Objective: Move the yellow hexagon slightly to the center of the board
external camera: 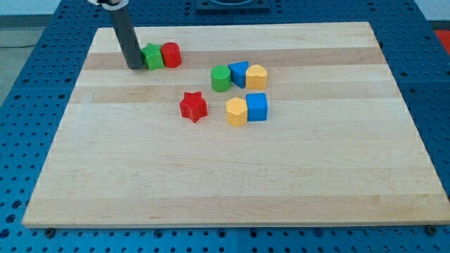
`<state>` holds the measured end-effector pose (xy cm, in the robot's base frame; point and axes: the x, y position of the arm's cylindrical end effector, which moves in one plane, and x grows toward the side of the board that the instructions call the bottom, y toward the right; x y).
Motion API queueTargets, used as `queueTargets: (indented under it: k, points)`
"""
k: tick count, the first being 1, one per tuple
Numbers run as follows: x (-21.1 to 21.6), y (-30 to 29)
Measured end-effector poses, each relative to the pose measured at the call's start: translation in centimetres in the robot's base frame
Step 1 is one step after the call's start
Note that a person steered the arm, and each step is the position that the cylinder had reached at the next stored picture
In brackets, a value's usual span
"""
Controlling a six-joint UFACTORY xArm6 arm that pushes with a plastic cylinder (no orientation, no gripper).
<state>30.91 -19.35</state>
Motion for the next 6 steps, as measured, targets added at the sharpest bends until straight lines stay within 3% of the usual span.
queueTargets:
  k: [1, 2, 3, 4, 6]
  points:
    - [0.9, 0.0]
    - [8.6, 0.0]
    - [20.1, 4.2]
    - [24.4, 11.7]
    - [18.6, 17.8]
